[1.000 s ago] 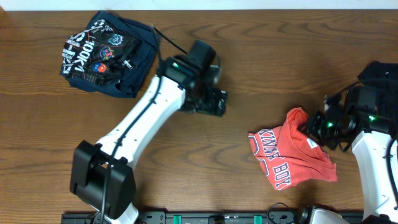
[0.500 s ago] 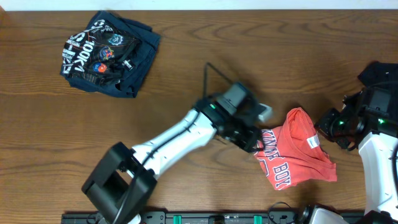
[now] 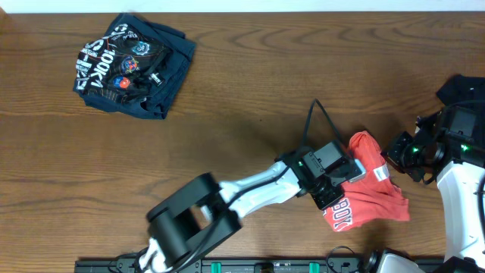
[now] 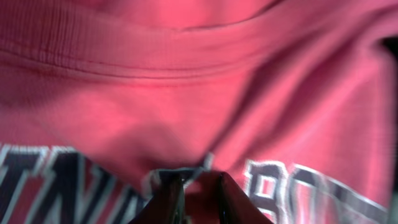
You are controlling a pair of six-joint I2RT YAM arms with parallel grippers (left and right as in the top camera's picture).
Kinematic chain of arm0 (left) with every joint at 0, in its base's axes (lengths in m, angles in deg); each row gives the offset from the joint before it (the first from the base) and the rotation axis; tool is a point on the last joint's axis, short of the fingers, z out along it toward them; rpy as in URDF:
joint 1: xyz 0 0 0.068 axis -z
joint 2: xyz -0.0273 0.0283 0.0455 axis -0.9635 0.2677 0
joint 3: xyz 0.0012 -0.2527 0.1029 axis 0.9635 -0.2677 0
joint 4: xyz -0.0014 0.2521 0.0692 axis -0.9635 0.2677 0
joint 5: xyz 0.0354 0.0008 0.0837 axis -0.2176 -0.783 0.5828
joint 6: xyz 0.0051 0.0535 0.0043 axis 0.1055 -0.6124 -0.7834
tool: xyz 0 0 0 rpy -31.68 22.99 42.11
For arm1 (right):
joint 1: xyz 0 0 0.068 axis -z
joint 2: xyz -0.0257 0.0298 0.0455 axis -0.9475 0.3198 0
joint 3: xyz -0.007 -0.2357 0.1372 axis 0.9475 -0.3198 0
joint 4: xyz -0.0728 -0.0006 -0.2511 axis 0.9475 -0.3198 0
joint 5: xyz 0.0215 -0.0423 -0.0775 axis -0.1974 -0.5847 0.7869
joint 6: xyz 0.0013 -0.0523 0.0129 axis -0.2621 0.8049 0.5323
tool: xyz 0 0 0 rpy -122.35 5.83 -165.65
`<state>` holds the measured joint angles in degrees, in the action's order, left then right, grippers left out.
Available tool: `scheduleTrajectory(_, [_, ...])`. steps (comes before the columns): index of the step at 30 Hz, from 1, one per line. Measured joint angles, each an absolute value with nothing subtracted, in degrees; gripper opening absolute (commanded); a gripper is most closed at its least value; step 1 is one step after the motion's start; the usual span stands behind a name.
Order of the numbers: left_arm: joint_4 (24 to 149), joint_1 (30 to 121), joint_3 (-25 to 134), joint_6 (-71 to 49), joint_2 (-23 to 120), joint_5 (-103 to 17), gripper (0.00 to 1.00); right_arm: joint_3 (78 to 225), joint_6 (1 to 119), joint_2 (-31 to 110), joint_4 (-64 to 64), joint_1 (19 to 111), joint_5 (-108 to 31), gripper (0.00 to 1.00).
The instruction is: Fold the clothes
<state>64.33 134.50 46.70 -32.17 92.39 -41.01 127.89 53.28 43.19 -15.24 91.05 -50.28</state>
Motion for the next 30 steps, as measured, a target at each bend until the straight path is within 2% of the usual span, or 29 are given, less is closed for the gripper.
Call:
scheduleTrajectory(7, [65.33,131.94,47.56,-32.52,93.18,-35.90,0.20,127.89,53.26,43.01,-15.27,91.05,-51.03,0.01])
scheduleTrajectory(13, [67.98,122.52,48.96,-35.74,93.02,-29.62,0.21,127.89,53.24,41.09,-15.29,91.05,-51.27,0.01])
scheduleTrajectory(16, [71.72,117.04,51.16,-37.24,93.02,-25.29,0.21,127.89,54.22,39.95,-14.92,91.12,-52.73,0.08])
scheduleTrajectory(17, [73.16,115.49,52.08,-37.62,93.02,-23.94,0.25,127.89,55.19,39.65,-14.61,91.16,-53.89,0.13])
scheduleTrajectory(22, [81.66,112.14,57.85,-39.01,92.41,-20.70,0.59,127.89,64.67,39.28,-15.97,90.70,-61.06,0.29])
scheduleTrajectory(23, [83.19,112.19,58.55,-38.99,91.73,-20.46,0.63,127.89,66.35,39.28,-16.49,90.15,-62.22,0.31])
scheduleTrajectory(26, [87.37,112.84,59.23,-38.47,88.48,-20.14,0.67,127.89,71.56,39.28,-17.58,86.85,-65.65,0.34])
scheduleTrajectory(30, [92.98,113.61,60.01,-36.65,84.26,-20.18,0.67,127.89,74.73,39.54,-17.15,79.93,-67.33,0.39])
